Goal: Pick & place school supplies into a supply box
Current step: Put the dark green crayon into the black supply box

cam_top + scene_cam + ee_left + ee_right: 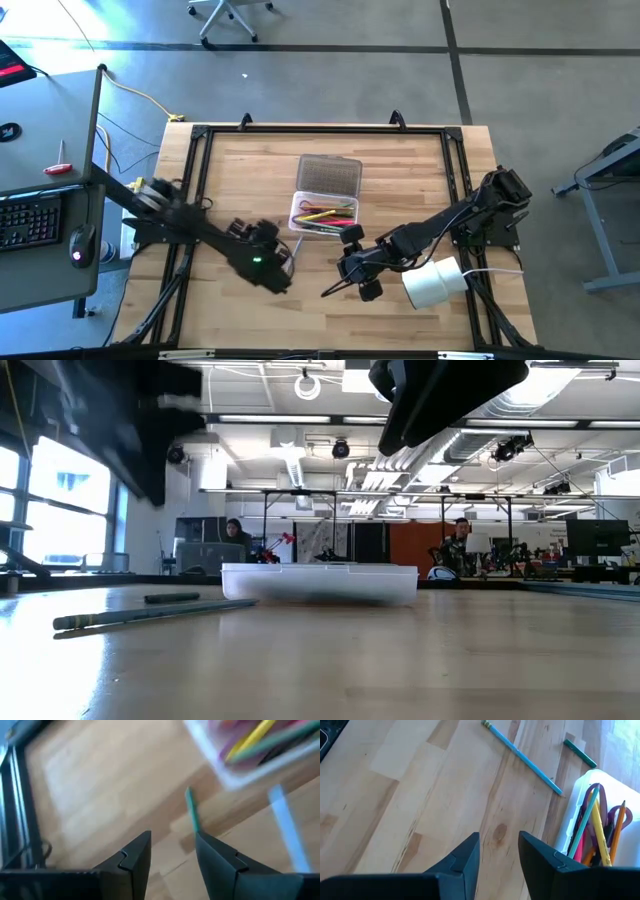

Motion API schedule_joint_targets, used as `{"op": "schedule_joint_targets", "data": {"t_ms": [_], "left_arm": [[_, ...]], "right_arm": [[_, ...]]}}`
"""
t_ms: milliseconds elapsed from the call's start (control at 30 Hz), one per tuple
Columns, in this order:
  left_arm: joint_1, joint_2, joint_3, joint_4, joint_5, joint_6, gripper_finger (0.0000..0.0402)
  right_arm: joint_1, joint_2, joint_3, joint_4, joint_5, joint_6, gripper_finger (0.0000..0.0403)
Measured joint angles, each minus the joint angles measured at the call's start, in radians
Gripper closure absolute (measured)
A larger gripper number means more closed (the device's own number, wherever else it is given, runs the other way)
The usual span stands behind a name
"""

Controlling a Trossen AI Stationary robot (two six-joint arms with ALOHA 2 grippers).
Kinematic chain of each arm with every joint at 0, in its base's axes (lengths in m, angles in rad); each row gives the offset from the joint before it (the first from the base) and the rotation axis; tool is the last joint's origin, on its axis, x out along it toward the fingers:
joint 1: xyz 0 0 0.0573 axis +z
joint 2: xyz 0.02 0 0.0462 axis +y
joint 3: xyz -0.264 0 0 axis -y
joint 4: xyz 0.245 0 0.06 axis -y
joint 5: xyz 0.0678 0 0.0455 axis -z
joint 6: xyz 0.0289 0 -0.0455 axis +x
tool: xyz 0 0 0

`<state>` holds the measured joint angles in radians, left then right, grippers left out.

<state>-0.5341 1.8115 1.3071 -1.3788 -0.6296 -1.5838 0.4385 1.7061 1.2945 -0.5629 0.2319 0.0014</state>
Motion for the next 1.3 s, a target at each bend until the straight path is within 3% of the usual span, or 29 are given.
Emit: {"op": "schedule_joint_targets", "data": {"t_ms": [233,367,600,800,1033,1300], "left_arm": [[-0.196,-0.213,-0.066,-0.105,-0.334,-0.223,0.0213],[-0.273,-0.231,-0.201,0.029,-0.409,-0.307,0.0213],[-0.221,-0.195,-0.467,0.523,-0.382,-0.233,0.0213],[-0.104,-0.156,-0.577,0.866,-0.346,-0.064,0.0213],[0.013,-0.088,-0.582,1.038,-0.207,0.173,0.0213],[0.052,-0.051,-0.582,1.045,-0.214,0.182,0.0213]], "right_arm": [[0.000,0.000,0.000,-0.003,0.000,0.044,0.0289],[0.000,0.000,0.000,-0.001,0.000,0.044,0.0289],[0.000,0.000,0.000,0.007,0.000,0.046,0.0289],[0.000,0.000,0.000,0.008,0.000,0.044,0.0289],[0.000,0.000,0.000,0.014,0.000,0.023,0.0289],[0.000,0.000,0.000,0.013,0.000,0.024,0.0289]]}}
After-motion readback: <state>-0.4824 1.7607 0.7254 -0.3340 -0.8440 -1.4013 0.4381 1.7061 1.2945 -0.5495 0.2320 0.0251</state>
